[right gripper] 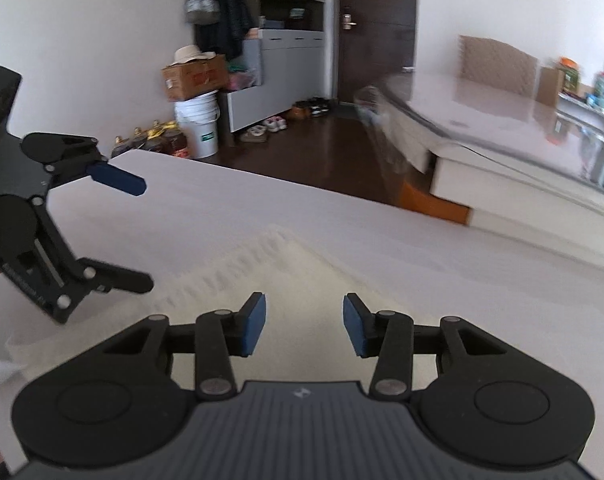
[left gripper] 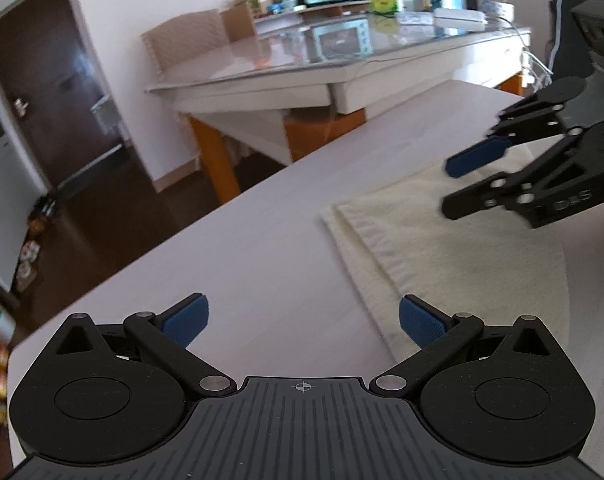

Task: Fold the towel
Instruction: 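Lower the towel onto the table and open the right gripper, then grasp a towel corner with the right gripper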

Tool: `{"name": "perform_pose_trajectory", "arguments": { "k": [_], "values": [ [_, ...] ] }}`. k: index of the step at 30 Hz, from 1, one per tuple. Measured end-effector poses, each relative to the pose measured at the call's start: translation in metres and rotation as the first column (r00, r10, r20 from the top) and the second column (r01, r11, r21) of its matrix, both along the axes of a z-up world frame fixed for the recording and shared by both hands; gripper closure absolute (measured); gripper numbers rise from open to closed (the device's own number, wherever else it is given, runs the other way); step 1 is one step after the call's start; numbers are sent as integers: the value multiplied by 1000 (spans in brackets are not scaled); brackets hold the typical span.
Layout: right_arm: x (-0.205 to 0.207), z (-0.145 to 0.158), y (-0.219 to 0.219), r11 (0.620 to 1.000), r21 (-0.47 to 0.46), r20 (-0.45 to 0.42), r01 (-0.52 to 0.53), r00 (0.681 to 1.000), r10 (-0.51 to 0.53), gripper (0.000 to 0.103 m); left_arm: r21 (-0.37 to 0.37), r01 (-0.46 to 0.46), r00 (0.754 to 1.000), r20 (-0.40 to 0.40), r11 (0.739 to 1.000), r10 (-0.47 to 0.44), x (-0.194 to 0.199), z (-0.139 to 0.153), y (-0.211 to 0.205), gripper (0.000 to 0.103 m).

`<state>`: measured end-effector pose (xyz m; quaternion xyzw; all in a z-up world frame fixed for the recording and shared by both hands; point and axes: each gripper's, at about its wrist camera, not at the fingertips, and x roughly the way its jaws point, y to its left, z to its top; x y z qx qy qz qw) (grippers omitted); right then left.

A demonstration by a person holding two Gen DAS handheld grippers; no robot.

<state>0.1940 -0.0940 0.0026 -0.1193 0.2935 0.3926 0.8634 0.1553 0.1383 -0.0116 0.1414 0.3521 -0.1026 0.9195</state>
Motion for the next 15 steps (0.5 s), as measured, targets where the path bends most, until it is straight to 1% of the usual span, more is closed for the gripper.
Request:
{"name": "perform_pose_trajectory", "arguments": {
  "k": [2, 4, 6, 7, 8, 11, 13, 15],
  "values": [
    [5, -1, 12, 1000, -9, -1, -11, 1000, 11, 57, -17, -13, 1000, -6, 1000, 13, -5, 0, 3, 0],
    [10, -5, 27, 999, -33, -2, -22, 1000, 22, 64, -26, -17, 1000, -7, 1000, 17, -9, 0, 4, 0],
    [12, -8, 33, 998, -53, 1, -20, 1000, 20, 93, -26, -14, 1000, -7, 1000, 14, -13, 0, 4, 0],
    [11, -8, 35, 998, -57, 7, -22, 1000, 23, 96, -25, -11, 1000, -6, 1000, 11, -14, 0, 3, 0],
    [11, -8, 35, 998, -59, 11, -21, 1000, 22, 98, -25, -7, 1000, -5, 1000, 7, -16, 1, 2, 0],
    [1, 3, 27, 1000, -25, 41, -11, 999, 12, 99, -18, 1, 1000, 4, 1000, -1, -17, 3, -1, 0],
    [-14, 18, 12, 1000, 13, 71, -11, 997, 10, 99, -19, -7, 1000, 17, 1000, 7, -15, 5, -1, 0],
    [-29, 28, -5, 999, 46, 77, -11, 997, 8, 99, -27, -18, 999, 32, 999, 19, -12, 9, -2, 0]
  ]
}}
